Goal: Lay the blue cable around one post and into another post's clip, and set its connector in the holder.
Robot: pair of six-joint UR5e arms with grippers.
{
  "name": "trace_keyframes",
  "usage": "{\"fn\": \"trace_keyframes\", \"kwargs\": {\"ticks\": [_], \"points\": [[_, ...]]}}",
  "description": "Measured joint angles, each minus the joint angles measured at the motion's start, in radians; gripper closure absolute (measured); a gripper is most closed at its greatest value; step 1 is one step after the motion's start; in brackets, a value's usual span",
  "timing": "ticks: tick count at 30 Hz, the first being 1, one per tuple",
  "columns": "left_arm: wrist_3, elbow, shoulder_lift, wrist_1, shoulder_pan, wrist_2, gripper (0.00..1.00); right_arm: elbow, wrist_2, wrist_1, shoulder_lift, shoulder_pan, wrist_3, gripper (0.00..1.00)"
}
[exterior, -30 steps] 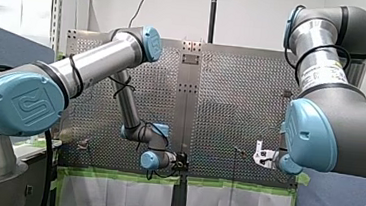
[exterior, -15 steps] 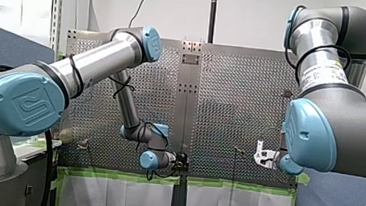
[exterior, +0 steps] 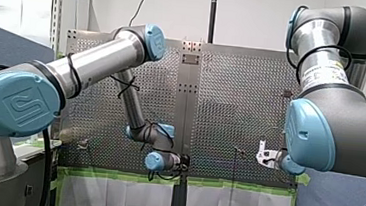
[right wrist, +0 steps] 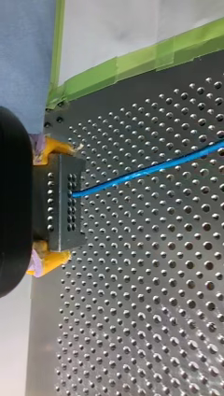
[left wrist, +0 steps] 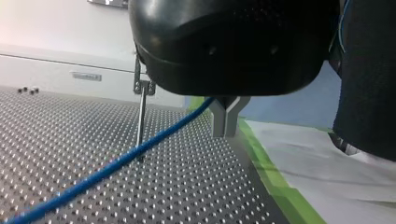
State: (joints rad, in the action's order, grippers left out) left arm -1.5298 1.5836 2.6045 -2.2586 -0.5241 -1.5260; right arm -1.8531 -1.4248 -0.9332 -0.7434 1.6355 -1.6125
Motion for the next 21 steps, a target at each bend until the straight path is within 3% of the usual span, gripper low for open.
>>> {"fn": "trace_keyframes", "kwargs": {"ticks": [15, 21], "points": [[-0.022, -0.11, -0.001, -0.058, -0.133, -0.136, 0.99, 0.044, 0.0, 0.029, 0.0, -0.031, -0.009, 1.0], [-0.044, -0.129, -0.001, -0.062, -0.155, -0.189, 0.99, 0.059, -0.009, 0.027, 0.0, -0.041, -0.011, 1.0]]}}
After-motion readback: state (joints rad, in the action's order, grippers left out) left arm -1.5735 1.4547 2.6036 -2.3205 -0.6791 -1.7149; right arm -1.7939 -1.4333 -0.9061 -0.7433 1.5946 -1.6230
